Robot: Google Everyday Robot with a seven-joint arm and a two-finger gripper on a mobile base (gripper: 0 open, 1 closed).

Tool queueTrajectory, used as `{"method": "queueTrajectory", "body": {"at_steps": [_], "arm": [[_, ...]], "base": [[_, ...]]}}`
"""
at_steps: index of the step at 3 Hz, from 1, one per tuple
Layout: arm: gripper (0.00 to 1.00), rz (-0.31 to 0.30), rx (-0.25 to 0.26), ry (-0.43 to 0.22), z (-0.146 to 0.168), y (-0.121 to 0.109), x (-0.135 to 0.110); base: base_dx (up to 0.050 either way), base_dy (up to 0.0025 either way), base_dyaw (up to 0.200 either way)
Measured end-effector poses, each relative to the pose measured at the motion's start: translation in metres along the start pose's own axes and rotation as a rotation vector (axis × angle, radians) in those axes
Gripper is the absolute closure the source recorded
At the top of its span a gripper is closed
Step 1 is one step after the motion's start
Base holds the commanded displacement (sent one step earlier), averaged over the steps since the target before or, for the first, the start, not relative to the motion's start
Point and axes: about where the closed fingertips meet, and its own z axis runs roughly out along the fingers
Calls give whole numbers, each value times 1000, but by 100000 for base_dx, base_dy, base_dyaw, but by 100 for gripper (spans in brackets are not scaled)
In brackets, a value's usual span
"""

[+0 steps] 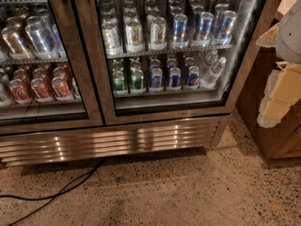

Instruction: Open right fridge door

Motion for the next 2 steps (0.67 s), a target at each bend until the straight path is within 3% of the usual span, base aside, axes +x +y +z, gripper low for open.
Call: {"method": "queueTrajectory", "body": {"at_steps": [2], "arm": [[0,10,3,-3,0,-1,0]], "base": [[0,0,0]]}}
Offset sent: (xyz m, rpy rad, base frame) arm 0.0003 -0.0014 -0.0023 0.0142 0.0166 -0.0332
